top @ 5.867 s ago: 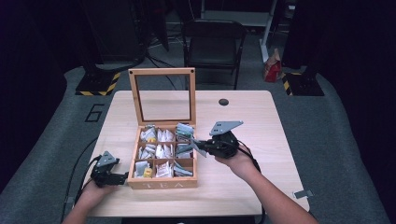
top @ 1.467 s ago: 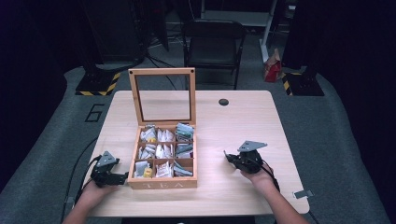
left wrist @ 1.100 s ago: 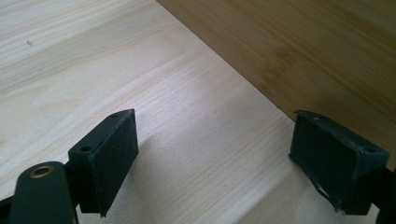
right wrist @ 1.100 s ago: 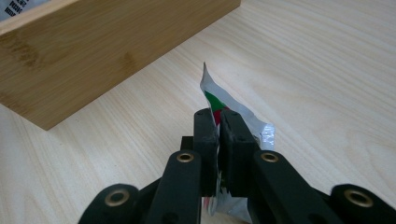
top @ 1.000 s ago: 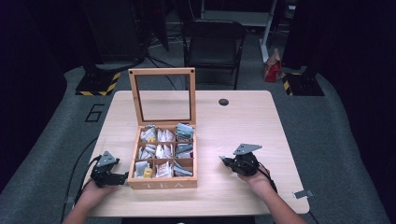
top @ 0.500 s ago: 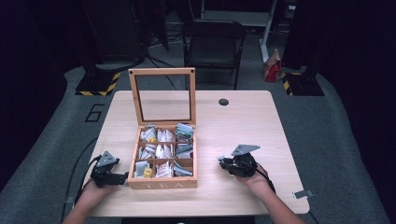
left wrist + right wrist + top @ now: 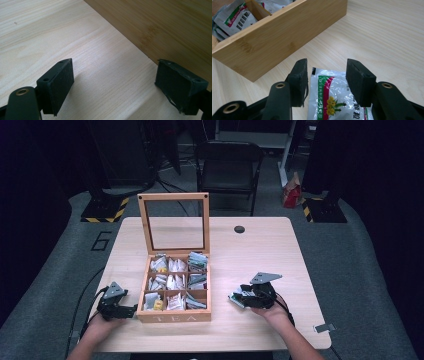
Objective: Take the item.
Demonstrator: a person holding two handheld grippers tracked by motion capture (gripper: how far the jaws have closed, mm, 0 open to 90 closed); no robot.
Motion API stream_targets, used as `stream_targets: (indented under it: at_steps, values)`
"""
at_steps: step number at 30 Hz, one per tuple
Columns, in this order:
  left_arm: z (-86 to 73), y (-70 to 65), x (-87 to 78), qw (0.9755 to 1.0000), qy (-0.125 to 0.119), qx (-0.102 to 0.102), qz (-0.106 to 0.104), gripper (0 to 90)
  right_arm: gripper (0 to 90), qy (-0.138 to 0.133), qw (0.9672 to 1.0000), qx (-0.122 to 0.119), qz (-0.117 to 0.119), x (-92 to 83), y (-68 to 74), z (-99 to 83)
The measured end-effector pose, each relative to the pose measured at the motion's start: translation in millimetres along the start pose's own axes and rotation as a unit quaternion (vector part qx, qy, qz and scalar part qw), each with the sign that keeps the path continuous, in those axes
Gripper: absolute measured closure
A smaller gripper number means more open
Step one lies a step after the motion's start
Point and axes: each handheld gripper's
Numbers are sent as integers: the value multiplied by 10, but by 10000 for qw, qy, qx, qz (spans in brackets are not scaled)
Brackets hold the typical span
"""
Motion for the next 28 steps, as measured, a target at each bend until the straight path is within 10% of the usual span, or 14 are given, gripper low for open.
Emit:
stream_targets:
  at_steps: [28]
  values:
    - [0,1,0,10000,1,1,-3,147,493,-169,9978,379,-521,-143,-259,-86]
Point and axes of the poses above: each handheld gripper's, and its own axes: x roughly forward along the jaws, z roughly out of its top, y roughly to its left, and after that the axes turned 12 degrees about y, right-handed
